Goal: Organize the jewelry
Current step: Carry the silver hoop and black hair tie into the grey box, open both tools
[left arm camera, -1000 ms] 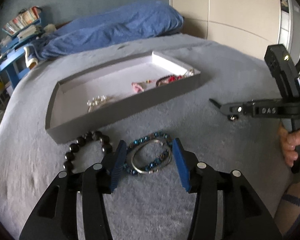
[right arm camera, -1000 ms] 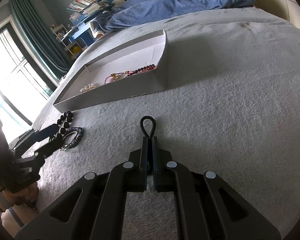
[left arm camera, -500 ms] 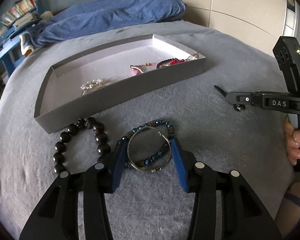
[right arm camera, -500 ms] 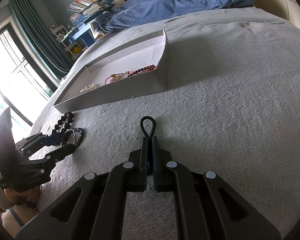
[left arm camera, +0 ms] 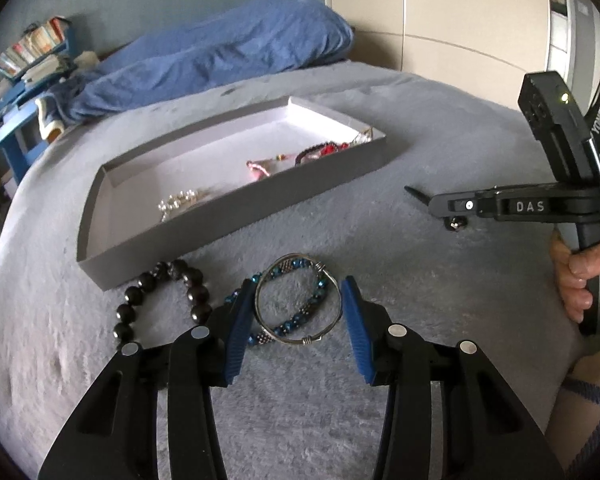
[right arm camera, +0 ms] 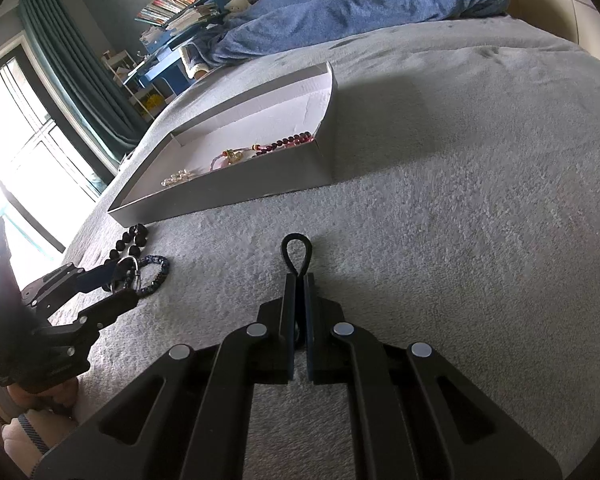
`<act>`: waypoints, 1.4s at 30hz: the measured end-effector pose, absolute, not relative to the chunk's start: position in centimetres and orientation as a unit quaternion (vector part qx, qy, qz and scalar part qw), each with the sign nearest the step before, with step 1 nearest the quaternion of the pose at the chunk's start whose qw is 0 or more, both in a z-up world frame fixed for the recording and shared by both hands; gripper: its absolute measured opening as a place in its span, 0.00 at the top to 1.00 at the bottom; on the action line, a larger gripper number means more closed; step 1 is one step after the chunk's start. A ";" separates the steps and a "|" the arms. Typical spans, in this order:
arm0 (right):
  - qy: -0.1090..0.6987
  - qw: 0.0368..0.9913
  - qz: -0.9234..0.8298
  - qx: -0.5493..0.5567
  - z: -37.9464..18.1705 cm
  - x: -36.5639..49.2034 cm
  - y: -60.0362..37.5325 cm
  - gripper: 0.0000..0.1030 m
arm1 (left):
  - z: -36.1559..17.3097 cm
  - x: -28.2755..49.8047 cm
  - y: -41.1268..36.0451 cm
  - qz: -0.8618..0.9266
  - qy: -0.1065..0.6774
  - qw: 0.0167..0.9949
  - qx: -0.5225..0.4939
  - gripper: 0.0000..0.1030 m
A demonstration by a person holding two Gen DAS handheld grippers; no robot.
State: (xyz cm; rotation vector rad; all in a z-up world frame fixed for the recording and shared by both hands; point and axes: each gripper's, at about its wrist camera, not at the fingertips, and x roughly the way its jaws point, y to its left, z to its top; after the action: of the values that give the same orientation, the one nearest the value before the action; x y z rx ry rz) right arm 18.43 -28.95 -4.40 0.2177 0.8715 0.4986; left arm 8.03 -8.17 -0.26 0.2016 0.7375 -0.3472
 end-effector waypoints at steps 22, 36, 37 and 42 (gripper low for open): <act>0.360 0.886 0.281 0.076 0.8 20.1 -26.5 0.96 | 4.3 10.5 -2.9 -0.142 0.300 0.943 -0.010 0.56; 0.386 0.882 0.269 0.037 1.1 27.0 -22.7 0.96 | 4.1 18.6 -1.7 -0.094 0.340 0.936 -0.010 0.56; 0.392 0.881 0.264 0.031 0.8 27.7 -22.3 0.96 | 3.8 19.3 -1.5 -0.090 0.347 0.933 -0.012 0.56; 0.398 0.881 0.256 0.010 0.3 29.1 -21.1 0.96 | 2.7 21.5 -1.3 -0.079 0.372 0.925 -0.019 0.56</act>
State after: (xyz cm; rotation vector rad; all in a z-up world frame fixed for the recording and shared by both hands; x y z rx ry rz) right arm 29.12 -21.13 0.28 0.0208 0.8294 0.5340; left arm 21.46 -1.31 2.67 -0.0395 0.7639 -0.1629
